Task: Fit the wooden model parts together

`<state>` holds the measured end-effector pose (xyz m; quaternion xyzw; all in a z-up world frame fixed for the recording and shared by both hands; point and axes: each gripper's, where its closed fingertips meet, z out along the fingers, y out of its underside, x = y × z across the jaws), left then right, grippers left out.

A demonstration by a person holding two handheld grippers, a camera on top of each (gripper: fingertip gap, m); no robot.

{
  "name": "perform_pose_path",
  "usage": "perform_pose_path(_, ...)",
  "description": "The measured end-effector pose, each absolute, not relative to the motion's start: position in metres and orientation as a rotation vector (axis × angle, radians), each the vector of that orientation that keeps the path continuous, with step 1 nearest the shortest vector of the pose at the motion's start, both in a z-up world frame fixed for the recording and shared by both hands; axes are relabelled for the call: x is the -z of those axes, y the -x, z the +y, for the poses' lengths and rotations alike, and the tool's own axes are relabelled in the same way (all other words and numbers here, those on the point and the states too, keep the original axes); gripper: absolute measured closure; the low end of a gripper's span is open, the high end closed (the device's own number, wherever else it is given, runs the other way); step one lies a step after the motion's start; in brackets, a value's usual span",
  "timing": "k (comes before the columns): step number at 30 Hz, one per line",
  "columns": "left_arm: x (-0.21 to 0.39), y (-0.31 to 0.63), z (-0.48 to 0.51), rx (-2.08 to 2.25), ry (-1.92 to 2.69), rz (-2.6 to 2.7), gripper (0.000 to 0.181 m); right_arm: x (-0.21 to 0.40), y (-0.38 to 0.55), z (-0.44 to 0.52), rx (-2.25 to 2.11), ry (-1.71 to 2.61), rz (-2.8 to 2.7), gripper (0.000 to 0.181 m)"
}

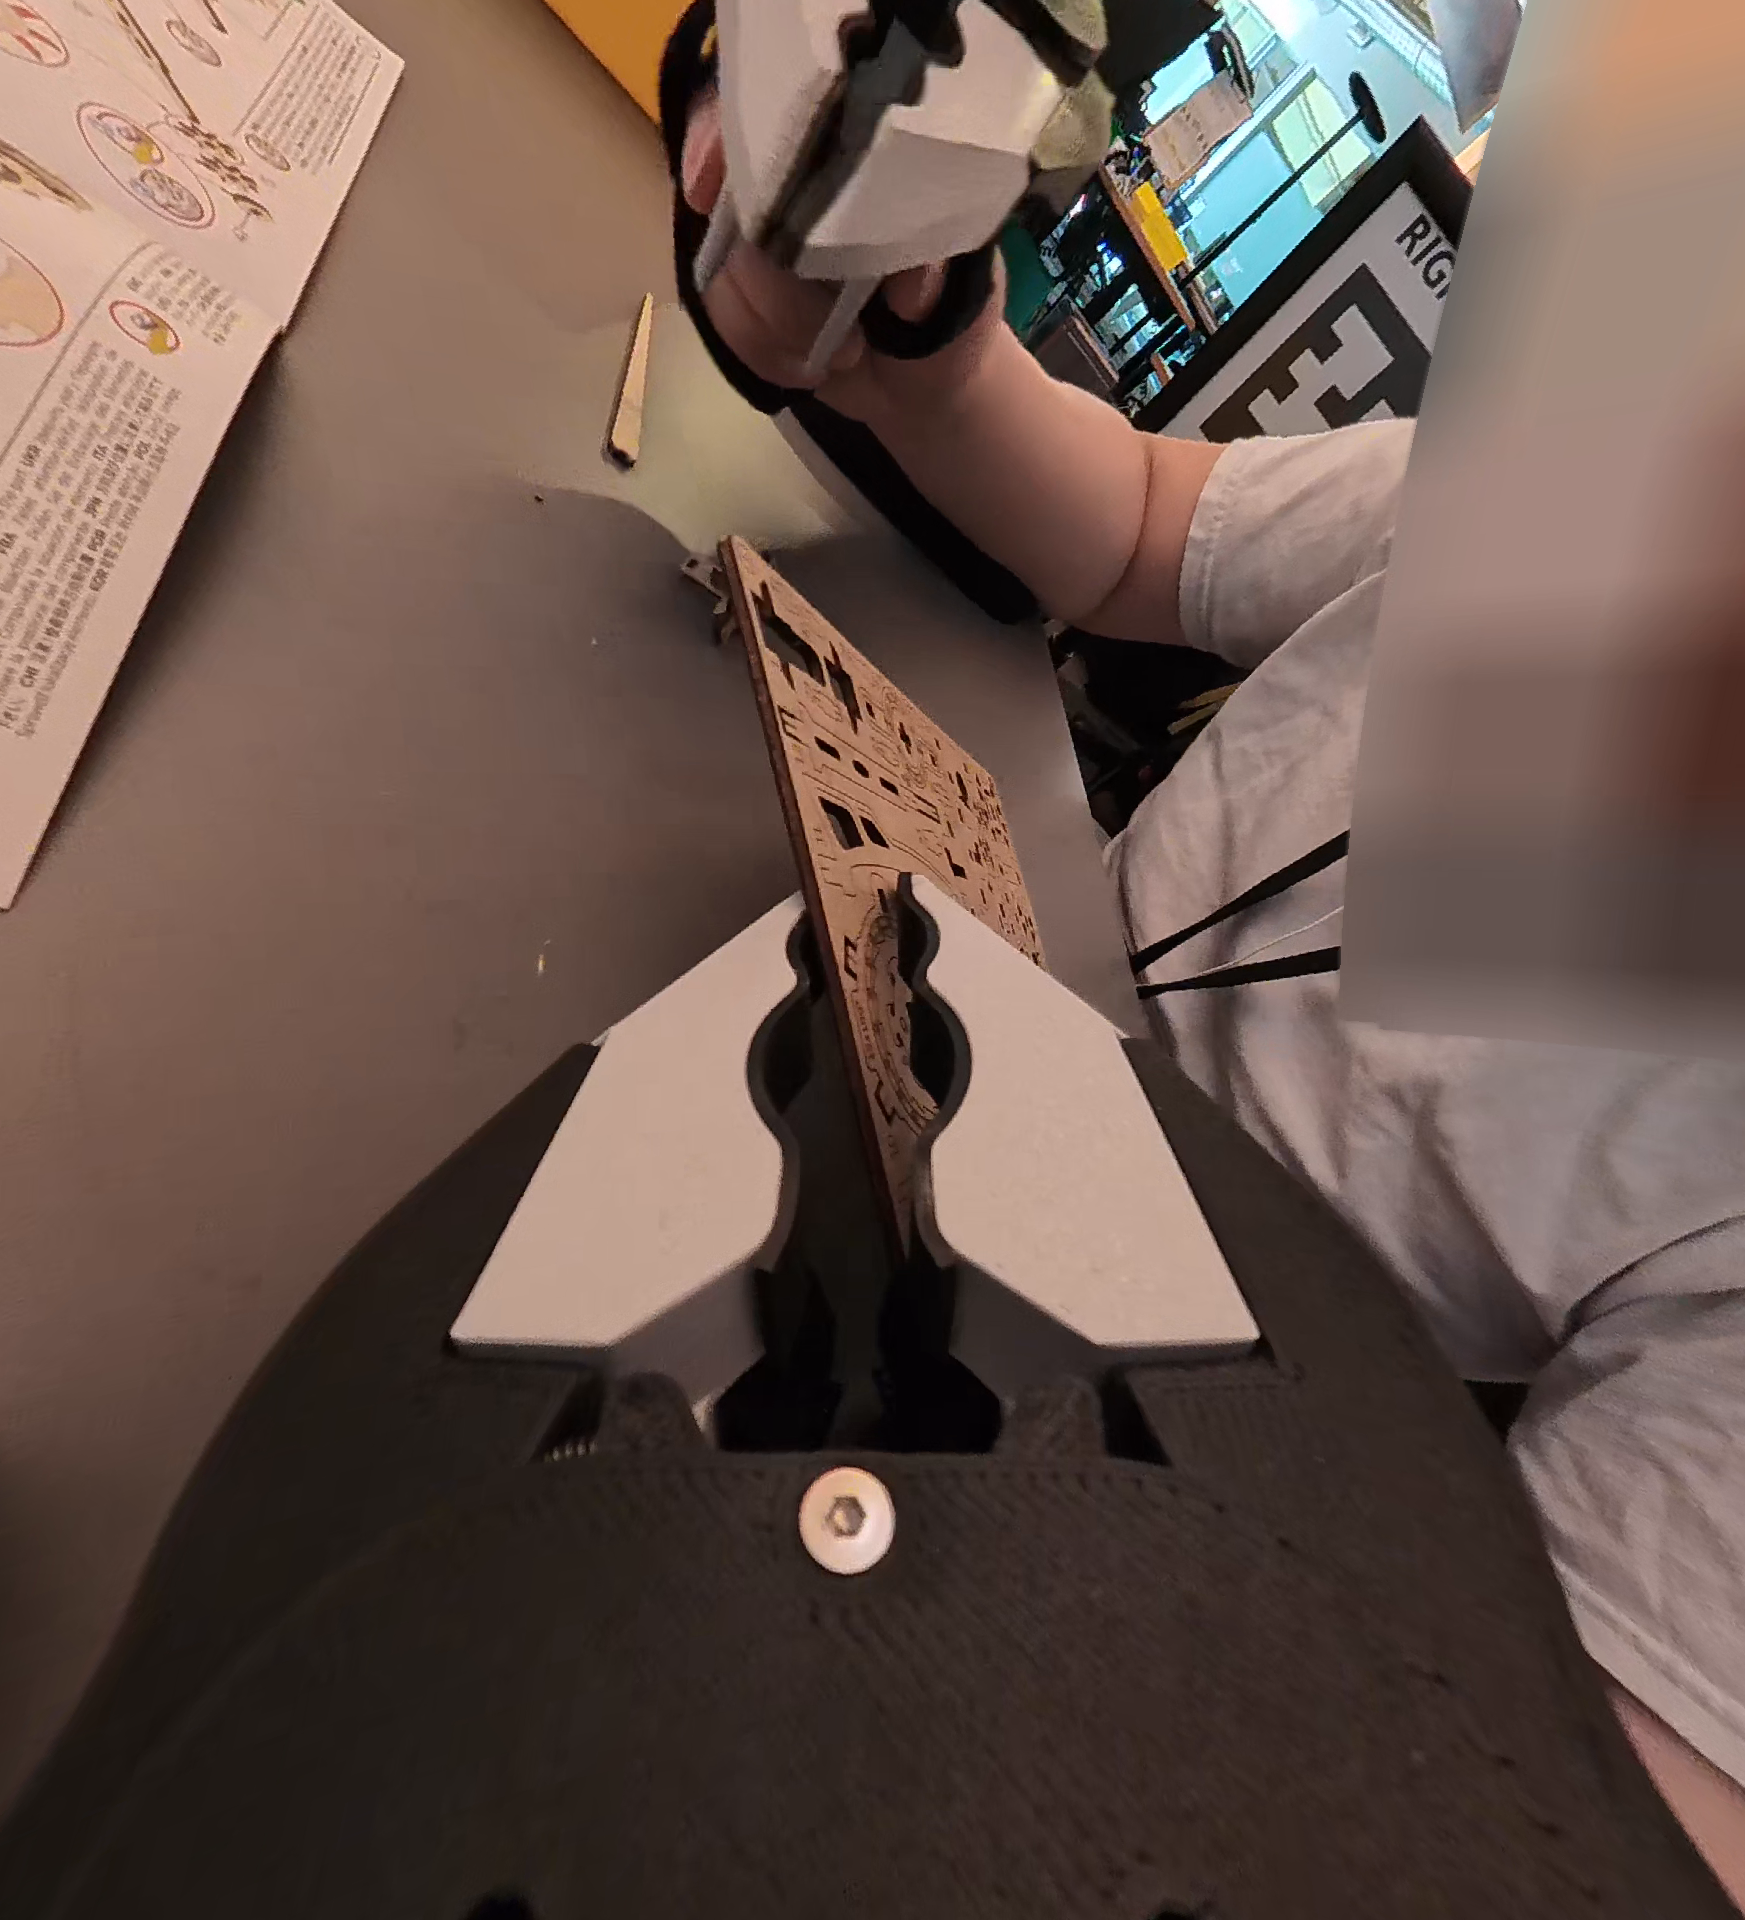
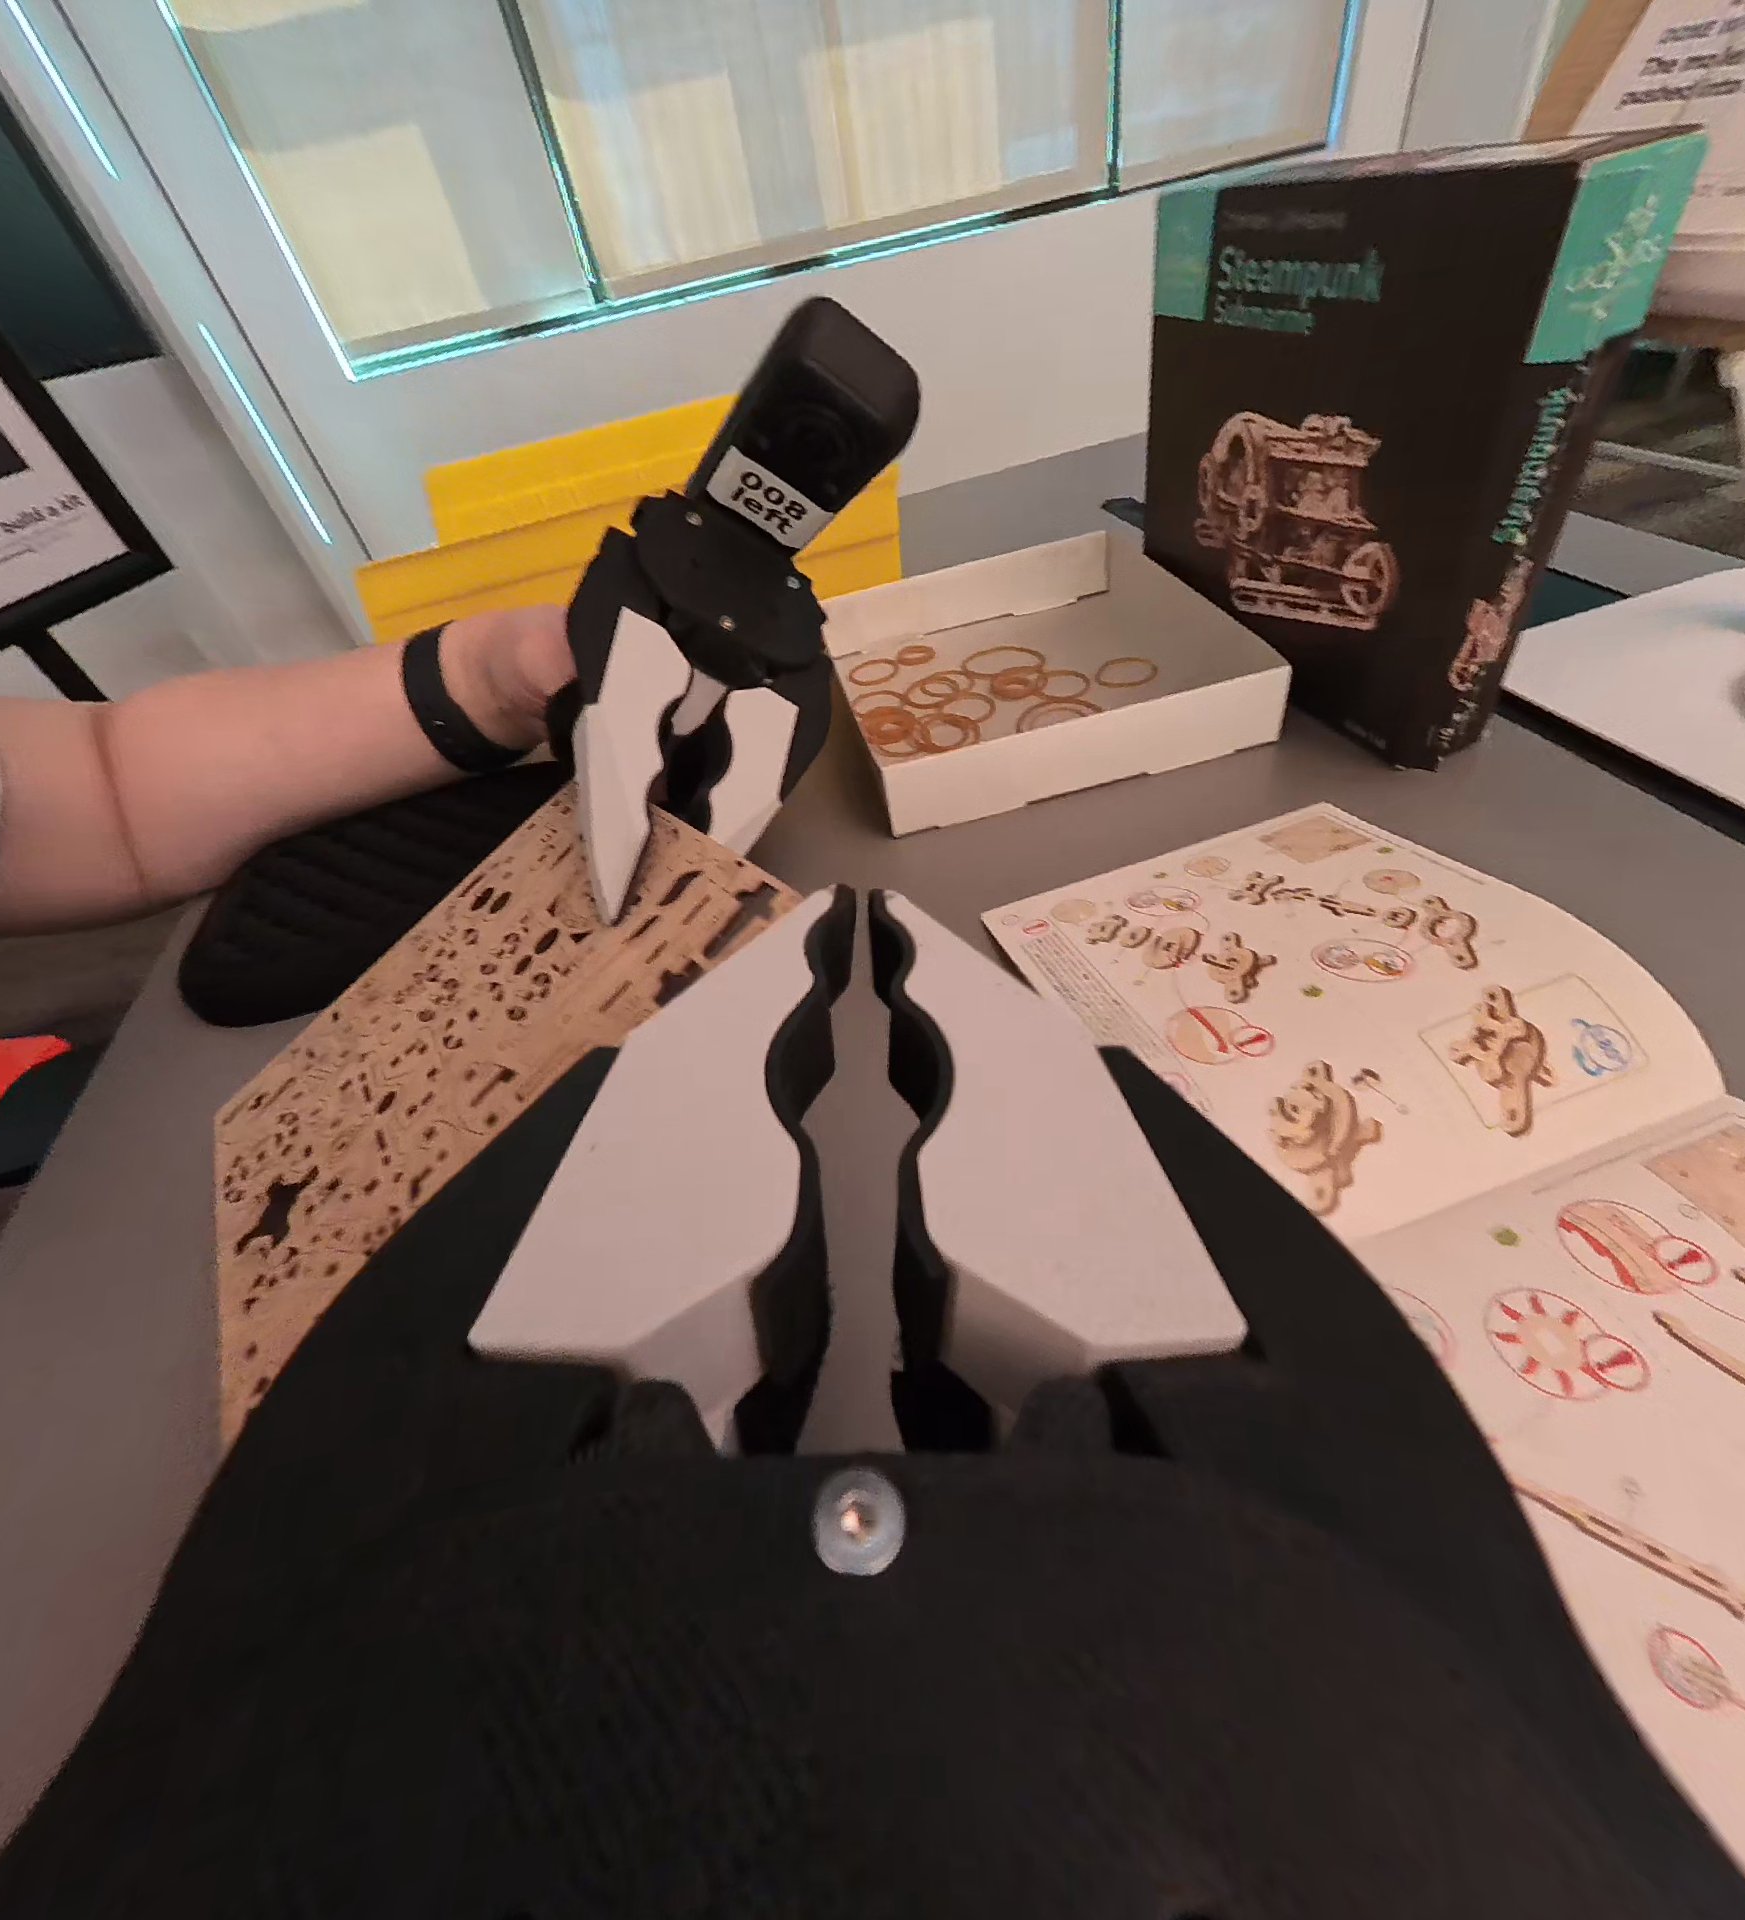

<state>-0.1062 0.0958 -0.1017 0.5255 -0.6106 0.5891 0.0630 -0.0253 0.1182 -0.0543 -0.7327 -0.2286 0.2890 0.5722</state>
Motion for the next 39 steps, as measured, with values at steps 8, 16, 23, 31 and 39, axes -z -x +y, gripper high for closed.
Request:
perform_pose_path(8,0.099,0.109,0.093,-1.761,-1.579,-1.876,0.171,0.051,0.043,0.109,-0.741,1.725,-0.590,0.174)
perform_pose_path(16,0.100,0.110,0.098,-1.757,-1.593,-1.870,0.172,0.055,0.054,0.106,-0.829,1.760,-0.595,0.152)
perform_pose_path(23,0.098,0.110,0.097,-1.762,-1.588,-1.884,0.171,0.080,0.075,0.101,-0.775,1.902,-0.660,0.140)
perform_pose_path(31,0.101,0.109,0.098,-1.751,-1.600,-1.875,0.171,0.102,0.082,0.097,-0.613,1.970,-0.815,0.132)
perform_pose_path(39,0.103,0.109,0.095,-1.722,-1.605,-1.904,0.170,0.102,0.080,0.100,-0.544,1.959,-0.832,0.129)
